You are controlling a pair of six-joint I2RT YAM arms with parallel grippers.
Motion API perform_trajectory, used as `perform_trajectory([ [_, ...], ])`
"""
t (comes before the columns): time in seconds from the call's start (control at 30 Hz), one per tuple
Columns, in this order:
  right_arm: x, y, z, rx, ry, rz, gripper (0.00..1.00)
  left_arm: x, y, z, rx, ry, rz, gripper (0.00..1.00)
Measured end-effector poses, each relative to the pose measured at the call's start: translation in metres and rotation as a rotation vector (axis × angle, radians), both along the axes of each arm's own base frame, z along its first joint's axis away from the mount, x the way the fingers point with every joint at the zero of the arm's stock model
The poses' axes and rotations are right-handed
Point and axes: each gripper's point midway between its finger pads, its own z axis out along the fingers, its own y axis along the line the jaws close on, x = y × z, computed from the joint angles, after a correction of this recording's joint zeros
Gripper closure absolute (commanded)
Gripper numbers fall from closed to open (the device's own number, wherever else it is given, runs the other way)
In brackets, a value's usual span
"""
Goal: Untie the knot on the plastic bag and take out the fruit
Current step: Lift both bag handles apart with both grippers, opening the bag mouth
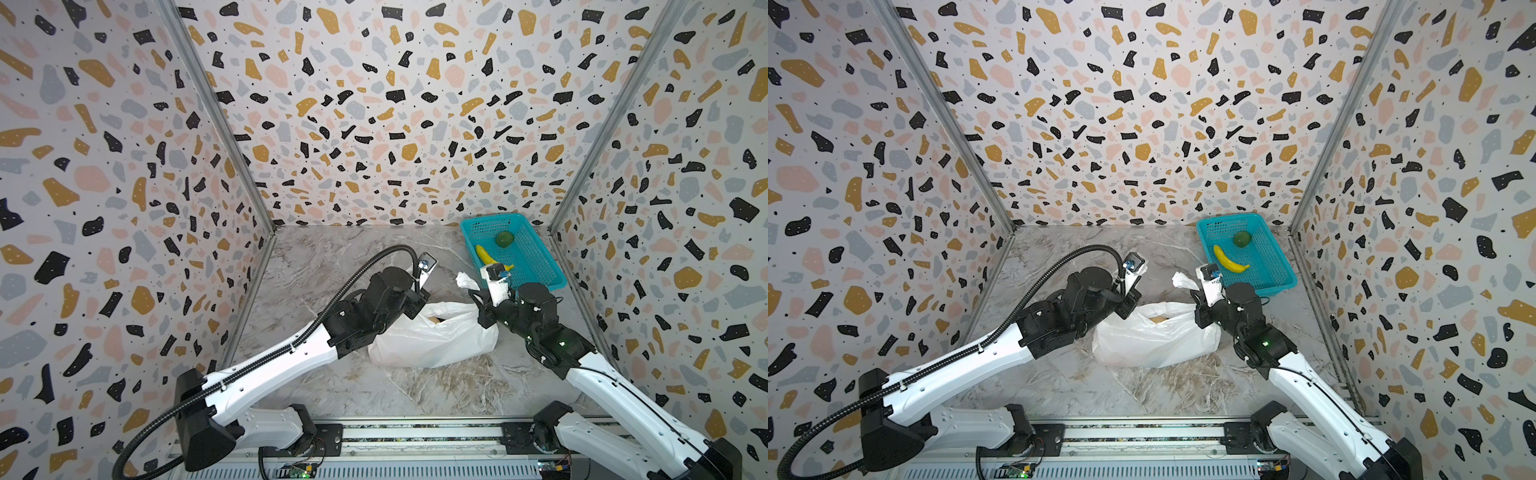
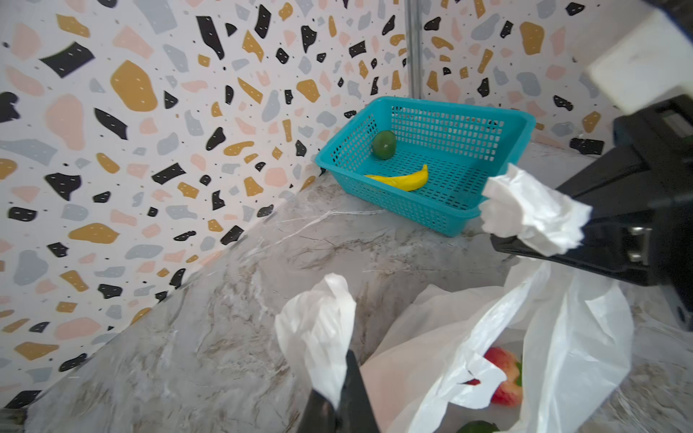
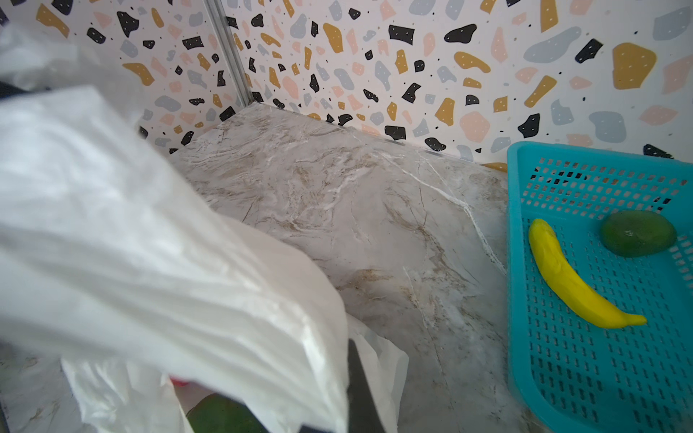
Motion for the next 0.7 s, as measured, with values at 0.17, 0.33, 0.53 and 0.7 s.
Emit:
perform_trajectory([
  [0.17, -0.003, -0.009, 0.002, 0.038, 0.003, -0.049, 1.00, 0.019, 0.013, 0.023, -0.018, -0.071, 0.066, 1.00],
  [0.33, -0.011, -0.019, 0.014, 0.098, -0.017, -0.089, 1.00, 0.030, 0.022, 0.039, -0.031, -0.125, 0.097, 1.00],
  [0.53, -0.011, -0.024, 0.028, 0.150, -0.044, -0.121, 1.00, 0.035, 0.026, 0.065, -0.042, -0.186, 0.100, 1.00],
  [0.7, -0.008, -0.025, 0.036, 0.175, -0.074, -0.135, 0.99, 0.038, 0.029, 0.080, -0.052, -0.222, 0.096, 1.00],
])
